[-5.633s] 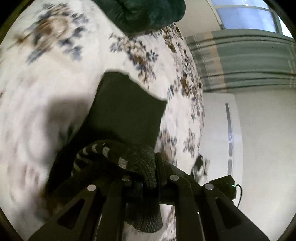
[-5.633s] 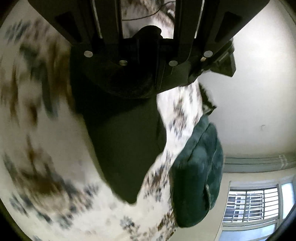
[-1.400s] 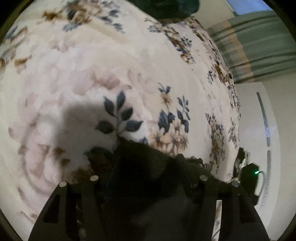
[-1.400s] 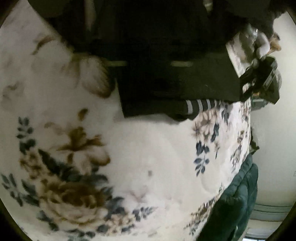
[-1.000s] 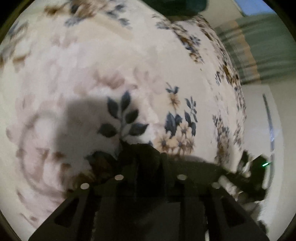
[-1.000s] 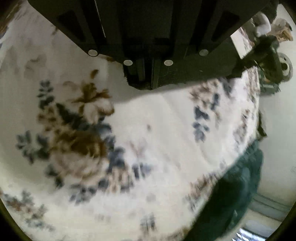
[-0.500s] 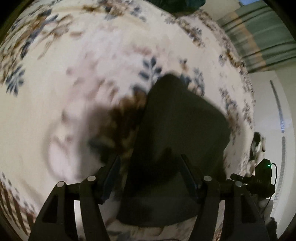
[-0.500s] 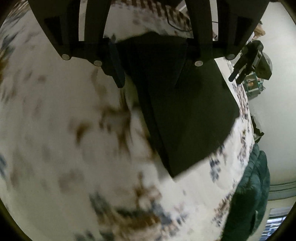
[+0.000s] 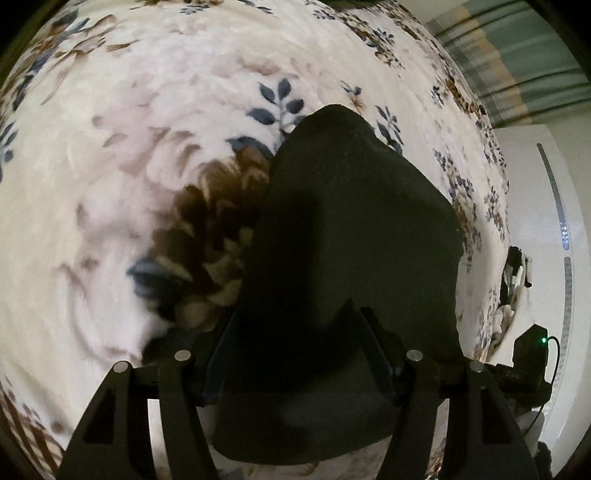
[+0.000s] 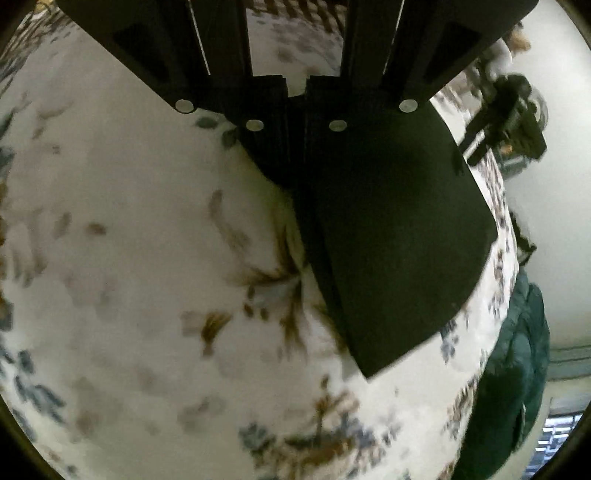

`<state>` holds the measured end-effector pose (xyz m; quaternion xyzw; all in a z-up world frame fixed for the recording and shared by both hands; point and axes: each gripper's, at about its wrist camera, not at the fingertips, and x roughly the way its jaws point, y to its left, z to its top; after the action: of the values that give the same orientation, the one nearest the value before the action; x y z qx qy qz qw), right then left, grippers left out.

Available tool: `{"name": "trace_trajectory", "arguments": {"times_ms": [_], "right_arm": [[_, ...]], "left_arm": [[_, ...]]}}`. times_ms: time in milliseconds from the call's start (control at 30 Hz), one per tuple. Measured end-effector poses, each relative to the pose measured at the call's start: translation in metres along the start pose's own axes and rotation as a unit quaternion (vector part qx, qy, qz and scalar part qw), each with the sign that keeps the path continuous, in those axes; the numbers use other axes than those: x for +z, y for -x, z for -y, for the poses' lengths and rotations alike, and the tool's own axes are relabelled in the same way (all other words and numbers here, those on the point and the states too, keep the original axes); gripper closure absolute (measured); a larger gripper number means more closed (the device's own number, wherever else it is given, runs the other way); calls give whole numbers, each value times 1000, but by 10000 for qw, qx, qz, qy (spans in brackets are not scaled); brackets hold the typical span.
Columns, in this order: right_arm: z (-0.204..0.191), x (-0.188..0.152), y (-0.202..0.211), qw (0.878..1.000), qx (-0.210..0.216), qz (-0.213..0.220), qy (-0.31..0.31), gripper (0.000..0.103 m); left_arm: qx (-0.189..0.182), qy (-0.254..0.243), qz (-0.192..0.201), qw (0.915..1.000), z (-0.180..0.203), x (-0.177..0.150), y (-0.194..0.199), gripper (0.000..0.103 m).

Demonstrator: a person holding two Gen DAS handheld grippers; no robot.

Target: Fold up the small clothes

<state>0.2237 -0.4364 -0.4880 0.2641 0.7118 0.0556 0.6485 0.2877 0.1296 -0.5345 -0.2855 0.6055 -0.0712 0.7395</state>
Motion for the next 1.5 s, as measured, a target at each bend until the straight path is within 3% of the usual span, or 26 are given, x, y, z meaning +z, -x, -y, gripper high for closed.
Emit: {"name": "trace_trajectory", "arguments": {"times_ms": [67,133,167,200,400,500,667,700,733,800,867,933,1167,1333,1500], "right_arm": [[2,9,2,9995,287,-85,13,88],[8,20,3,9974,708,-115,-35,59],[12,29,-1,9955,934,-132,-22,38],[15,37,-7,9934,1131,-194,-2,33],[14,73,-73,9732,1985,-1113,335,33],[-1,78,-87,9586,2487,-1262,581,34],[-33,72,-107,9502,2567,-1504,925,35],[-38,70,-110,9499,2554,-1524,961,40],[-45,69,-114,9510,2496,-1533,996,45],[-53,67,-119,9578,2245,-1444,1064,73],[-58,63,-115,9622,2151,-1247,1111,78],[-65,58,-104,9651,2063,-1081,1200,80],[-87,66,-49,9711,2119,-487,988,82],[-111,116,-16,9754,2002,-31,921,82],[-135,191,2,9757,1997,401,807,82]], "left_arm": [[-114,9,71,9999,-4,5,2,41],[-283,-7,65,9996,-7,8,0,38],[-404,-16,32,9992,-10,10,-3,36],[-526,-26,-17,9986,-13,12,-7,34],[-1172,-11,-223,9929,-22,25,-40,34],[-1378,-78,-250,9901,-16,33,-50,34],[-1557,-259,-247,9872,3,41,-58,34],[-1581,-244,-213,9869,5,42,-57,38],[-1612,-254,-203,9864,5,42,-56,60],[-1657,-95,-243,9858,6,44,-51,72],[-1826,157,-291,9826,4,46,-45,76],[-1925,267,-366,9803,8,49,-35,77],[-2053,-292,-437,9773,63,95,-6,78],[-2072,-631,-346,9756,110,157,-14,78],[-2091,-987,-210,9727,165,245,-40,78]]}}
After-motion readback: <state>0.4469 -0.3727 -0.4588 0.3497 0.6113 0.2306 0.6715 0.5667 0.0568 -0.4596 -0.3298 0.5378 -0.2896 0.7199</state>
